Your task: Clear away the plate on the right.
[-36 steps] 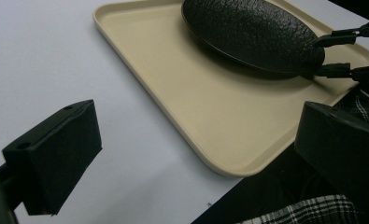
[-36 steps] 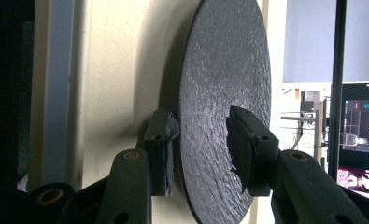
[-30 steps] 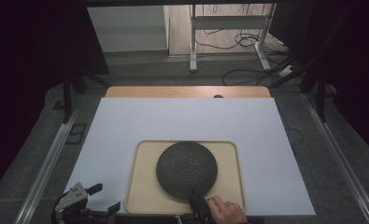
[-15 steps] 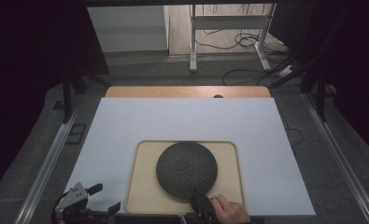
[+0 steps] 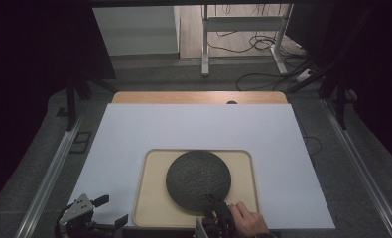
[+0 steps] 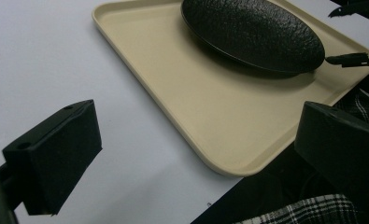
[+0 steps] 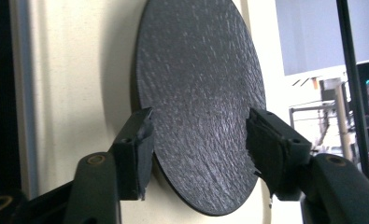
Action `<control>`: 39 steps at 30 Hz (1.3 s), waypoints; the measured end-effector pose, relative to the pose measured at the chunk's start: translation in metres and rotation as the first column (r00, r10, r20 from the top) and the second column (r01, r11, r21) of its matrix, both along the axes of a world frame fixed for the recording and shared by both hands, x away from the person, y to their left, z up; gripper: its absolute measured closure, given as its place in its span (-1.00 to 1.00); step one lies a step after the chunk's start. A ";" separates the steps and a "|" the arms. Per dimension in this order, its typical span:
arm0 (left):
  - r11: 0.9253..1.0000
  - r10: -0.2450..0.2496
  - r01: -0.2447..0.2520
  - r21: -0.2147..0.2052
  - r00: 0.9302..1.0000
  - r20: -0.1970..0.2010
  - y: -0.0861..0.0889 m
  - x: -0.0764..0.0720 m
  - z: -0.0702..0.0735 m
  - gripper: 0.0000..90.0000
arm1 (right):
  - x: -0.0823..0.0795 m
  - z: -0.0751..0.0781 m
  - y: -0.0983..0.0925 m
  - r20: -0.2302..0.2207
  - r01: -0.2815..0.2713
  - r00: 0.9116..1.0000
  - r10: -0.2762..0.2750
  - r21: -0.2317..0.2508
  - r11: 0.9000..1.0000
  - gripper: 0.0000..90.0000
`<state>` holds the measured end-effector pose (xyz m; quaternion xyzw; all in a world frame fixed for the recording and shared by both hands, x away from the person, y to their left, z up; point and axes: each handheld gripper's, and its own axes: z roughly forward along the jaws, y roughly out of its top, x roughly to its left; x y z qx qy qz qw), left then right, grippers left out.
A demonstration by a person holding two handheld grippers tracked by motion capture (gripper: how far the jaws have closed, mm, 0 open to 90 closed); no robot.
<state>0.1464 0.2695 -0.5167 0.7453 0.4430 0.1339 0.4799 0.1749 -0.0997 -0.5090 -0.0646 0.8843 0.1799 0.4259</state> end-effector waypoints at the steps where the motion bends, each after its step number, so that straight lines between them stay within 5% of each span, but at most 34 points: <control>1: 1.000 0.000 0.000 0.000 1.000 0.000 0.000 0.000 0.000 -1.00 | 0.002 0.000 -0.001 -0.005 0.009 1.000 -0.009 0.009 1.000 -0.12; 18: 1.000 -0.001 0.001 0.001 1.000 -0.001 0.000 0.000 0.000 -1.00 | 0.021 0.007 -0.012 -0.110 0.086 0.991 -0.073 0.119 0.989 -0.36; 39: 1.000 -0.009 0.009 0.003 1.000 -0.005 -0.001 0.000 0.000 -1.00 | 0.034 0.013 -0.025 -0.234 0.150 0.967 -0.104 0.187 0.971 -0.48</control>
